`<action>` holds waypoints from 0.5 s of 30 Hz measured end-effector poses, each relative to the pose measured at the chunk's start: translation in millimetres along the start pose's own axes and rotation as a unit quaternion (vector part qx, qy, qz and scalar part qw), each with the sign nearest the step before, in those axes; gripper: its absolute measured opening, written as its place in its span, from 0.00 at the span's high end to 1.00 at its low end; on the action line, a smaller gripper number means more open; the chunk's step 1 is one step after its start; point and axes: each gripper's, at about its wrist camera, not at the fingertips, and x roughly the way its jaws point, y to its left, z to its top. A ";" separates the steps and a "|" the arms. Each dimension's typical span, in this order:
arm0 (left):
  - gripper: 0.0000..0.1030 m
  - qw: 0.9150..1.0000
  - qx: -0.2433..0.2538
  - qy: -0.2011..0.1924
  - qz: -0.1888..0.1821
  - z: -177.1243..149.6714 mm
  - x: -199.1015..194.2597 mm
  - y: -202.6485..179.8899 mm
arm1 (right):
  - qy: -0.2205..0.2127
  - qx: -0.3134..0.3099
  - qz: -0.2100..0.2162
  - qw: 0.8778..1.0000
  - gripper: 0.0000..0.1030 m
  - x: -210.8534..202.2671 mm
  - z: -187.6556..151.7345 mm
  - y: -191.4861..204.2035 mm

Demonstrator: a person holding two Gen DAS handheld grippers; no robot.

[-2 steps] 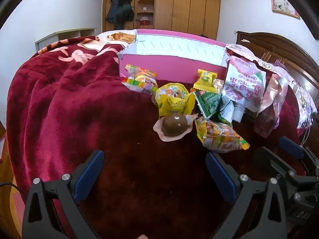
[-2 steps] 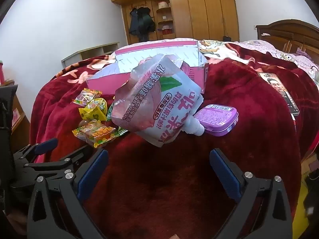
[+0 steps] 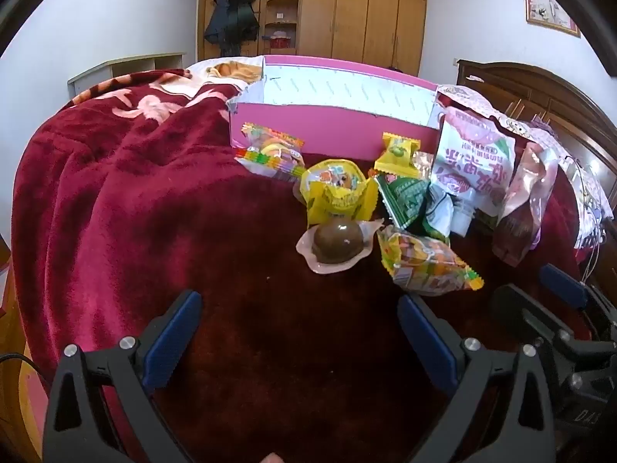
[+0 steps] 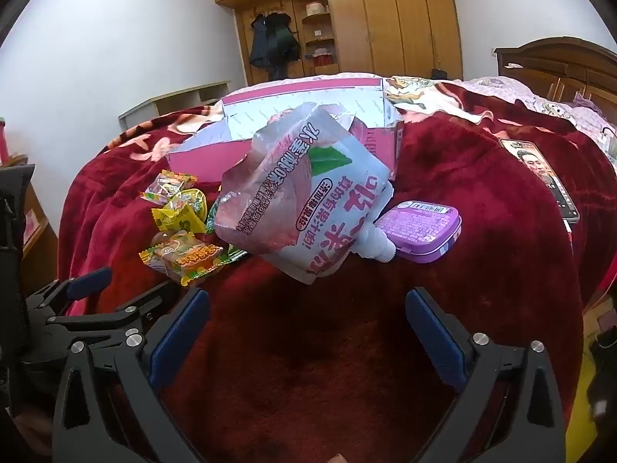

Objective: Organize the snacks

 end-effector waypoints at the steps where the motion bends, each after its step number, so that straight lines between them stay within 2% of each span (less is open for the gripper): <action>1: 0.00 1.000 -0.002 0.000 -0.002 -0.1 -0.5 -0.1 | 0.000 0.001 0.000 1.000 0.00 0.1 0.0 0.0; 15: 0.00 1.000 -0.005 0.006 -0.005 -0.6 3.4 3.6 | 0.004 0.002 0.003 1.000 0.00 4.1 0.0 -0.2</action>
